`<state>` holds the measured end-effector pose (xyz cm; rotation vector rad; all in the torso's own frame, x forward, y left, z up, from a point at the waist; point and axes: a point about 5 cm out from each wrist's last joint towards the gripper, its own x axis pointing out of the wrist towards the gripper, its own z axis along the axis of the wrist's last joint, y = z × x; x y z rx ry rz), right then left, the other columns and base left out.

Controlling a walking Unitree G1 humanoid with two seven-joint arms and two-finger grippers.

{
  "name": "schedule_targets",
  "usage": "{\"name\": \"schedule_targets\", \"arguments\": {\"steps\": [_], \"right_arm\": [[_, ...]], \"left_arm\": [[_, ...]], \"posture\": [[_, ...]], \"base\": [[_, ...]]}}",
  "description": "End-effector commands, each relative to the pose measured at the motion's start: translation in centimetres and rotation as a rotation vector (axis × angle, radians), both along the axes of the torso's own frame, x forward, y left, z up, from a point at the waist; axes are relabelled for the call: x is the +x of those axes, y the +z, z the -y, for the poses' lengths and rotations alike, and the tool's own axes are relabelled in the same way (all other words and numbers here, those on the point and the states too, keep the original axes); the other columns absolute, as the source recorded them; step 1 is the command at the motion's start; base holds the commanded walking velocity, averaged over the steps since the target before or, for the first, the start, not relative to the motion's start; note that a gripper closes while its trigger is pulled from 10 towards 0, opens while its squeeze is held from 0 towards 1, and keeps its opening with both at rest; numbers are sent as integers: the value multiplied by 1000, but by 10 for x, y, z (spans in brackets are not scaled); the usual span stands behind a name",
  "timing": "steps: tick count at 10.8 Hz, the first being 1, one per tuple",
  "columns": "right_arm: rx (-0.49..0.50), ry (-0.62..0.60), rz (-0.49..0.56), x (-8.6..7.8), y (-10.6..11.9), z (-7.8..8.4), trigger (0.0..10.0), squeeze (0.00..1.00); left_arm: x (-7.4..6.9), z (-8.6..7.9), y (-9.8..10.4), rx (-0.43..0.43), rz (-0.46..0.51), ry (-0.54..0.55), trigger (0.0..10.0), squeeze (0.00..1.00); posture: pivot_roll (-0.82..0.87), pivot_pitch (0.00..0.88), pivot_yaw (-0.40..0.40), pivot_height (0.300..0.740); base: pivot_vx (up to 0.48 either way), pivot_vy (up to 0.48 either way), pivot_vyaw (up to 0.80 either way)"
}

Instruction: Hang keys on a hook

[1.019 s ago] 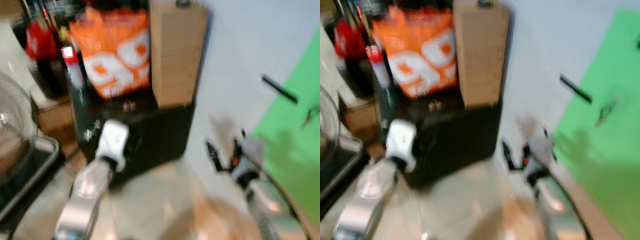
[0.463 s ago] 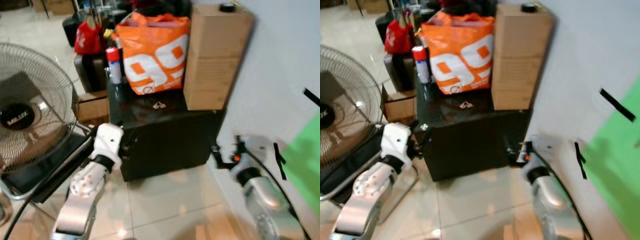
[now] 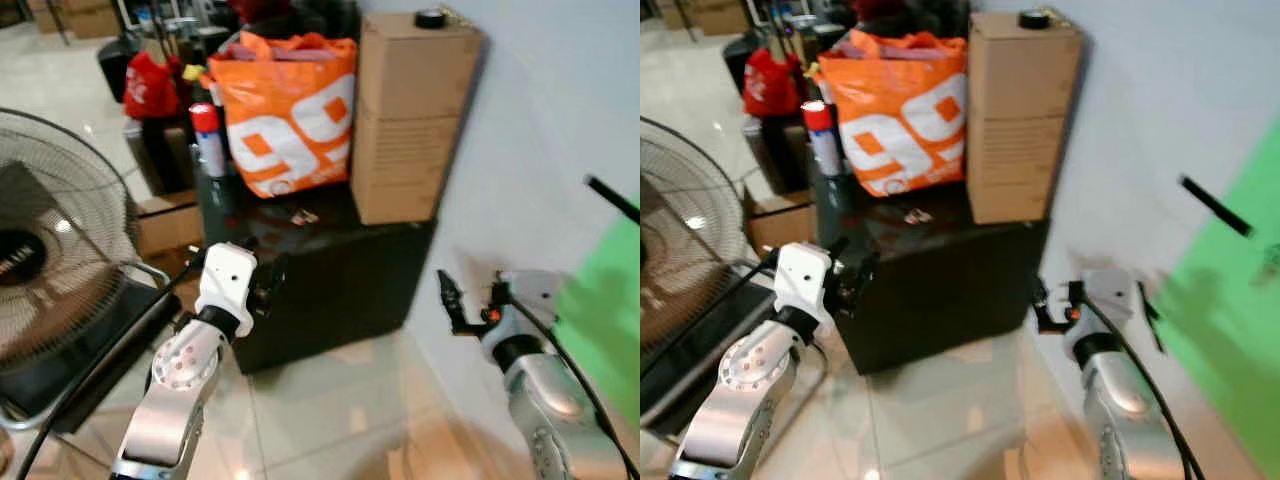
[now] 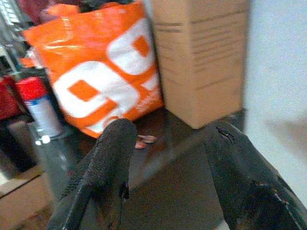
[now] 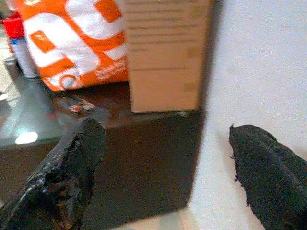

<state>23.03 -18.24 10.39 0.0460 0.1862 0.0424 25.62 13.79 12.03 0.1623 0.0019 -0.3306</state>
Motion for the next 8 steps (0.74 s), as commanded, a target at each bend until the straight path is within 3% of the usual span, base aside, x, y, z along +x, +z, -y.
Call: {"name": "schedule_targets", "arguments": {"steps": [1, 2, 3, 4, 8], "right_arm": [[12, 16, 14, 4, 3, -7, 10000, 1000], [14, 10, 15, 4, 3, -6, 10000, 1000], [19, 10, 15, 4, 3, -5, 10000, 847], [21, 10, 15, 5, 3, -5, 10000, 35], [21, -48, -7, 7, 2, 2, 10000, 0]], "left_arm": [[2, -9, 0, 16, -3, 25, 10000, 0], [2, -9, 0, 16, -3, 25, 10000, 0], [3, -9, 0, 17, -3, 24, 10000, 0], [3, -9, 0, 17, -4, 23, 10000, 0], [3, -9, -1, 17, -5, 21, 10000, 0]], "posture": [[-52, 0, 10, 740], [-53, 0, 11, 740], [-54, 0, 12, 740], [-55, 0, 13, 740], [-56, 0, 13, 740]], "base": [[428, 0, 0], [428, 0, 0], [428, 0, 0], [428, 0, 0], [426, 0, 0]]}}
